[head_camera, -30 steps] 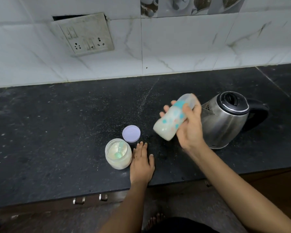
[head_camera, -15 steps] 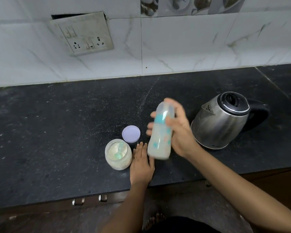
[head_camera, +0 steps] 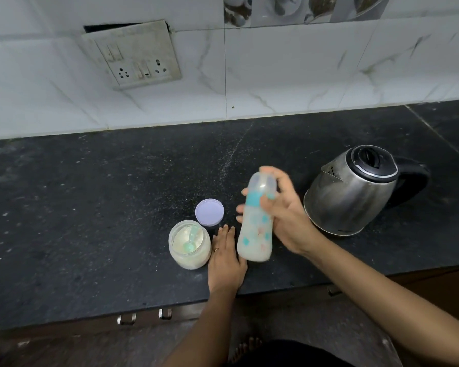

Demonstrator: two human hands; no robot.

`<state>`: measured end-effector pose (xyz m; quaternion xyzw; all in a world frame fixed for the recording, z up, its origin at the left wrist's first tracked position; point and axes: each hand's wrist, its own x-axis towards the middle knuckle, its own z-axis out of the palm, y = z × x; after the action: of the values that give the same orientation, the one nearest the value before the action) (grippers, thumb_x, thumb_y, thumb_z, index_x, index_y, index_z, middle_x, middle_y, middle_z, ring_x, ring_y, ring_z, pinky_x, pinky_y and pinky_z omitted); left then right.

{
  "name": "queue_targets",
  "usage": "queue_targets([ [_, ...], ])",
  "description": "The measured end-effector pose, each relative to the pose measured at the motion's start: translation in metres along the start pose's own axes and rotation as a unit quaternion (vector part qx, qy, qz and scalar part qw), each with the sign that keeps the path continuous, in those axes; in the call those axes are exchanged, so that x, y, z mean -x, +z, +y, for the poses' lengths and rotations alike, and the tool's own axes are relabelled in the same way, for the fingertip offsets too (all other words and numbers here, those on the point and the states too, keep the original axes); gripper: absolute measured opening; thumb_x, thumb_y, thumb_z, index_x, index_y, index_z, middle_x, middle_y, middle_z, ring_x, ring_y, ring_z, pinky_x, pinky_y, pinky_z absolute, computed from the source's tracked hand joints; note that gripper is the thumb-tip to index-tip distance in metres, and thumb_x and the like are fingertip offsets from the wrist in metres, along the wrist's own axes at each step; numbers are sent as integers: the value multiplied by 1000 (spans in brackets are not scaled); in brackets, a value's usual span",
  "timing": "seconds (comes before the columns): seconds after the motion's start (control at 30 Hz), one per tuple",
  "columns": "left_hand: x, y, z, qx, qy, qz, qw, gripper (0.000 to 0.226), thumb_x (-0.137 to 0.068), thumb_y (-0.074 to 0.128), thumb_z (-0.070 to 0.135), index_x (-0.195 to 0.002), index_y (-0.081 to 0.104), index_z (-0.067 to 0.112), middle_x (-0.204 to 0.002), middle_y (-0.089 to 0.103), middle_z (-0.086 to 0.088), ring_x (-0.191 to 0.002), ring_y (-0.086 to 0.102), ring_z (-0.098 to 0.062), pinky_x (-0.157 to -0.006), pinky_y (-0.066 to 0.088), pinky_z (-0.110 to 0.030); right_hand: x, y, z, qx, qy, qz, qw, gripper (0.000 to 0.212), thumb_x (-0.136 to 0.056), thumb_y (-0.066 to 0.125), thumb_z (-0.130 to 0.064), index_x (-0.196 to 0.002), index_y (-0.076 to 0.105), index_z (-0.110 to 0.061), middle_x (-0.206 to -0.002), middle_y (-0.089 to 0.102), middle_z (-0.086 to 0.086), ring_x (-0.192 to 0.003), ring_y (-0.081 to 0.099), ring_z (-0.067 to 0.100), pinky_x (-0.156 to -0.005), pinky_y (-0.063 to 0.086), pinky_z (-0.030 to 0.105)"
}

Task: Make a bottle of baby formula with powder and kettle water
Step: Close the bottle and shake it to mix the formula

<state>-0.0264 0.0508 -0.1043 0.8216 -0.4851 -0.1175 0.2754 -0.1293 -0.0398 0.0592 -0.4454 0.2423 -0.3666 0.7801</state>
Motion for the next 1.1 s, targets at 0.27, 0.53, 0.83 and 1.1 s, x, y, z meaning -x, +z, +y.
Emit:
queue_targets([
  [0.27,1,1,0,-19,6,-8,1000,55,-86,50,26,-138,44,6,-146,42,-14,-130,45,-34,-109,32,-44,-1,-1,8,-55,2,57,997,42,-91,55,-7,-128,40,-22,-109,59,19,-89,66,35,-83,53,60],
  [0.53,2,-6,5,16,-2,4,1000,55,-90,37,33,-138,46,8,-146,43,-12,-134,40,-30,-112,27,-40,-10,-6,-4,-119,-33,129,984,38,-96,52,-10,-128,37,-24,-106,60,16,-89,67,34,-91,47,64],
  [0.83,-1,0,2,7,-3,-5,1000,58,-89,30,37,-138,45,10,-147,42,-10,-137,37,-27,-114,20,-34,-9,-2,-7,-151,-57,128,978,36,-97,51,-11,-128,38,-24,-106,58,16,-88,67,33,-88,50,62],
  [1.1,-1,1,3,3,-11,-7,1000,59,-90,28,39,-141,42,12,-150,37,-8,-139,33,-24,-115,20,-35,-9,-8,-4,-167,-43,174,970,39,-97,51,-13,-132,36,-24,-103,59,15,-86,68,30,-87,52,57],
])
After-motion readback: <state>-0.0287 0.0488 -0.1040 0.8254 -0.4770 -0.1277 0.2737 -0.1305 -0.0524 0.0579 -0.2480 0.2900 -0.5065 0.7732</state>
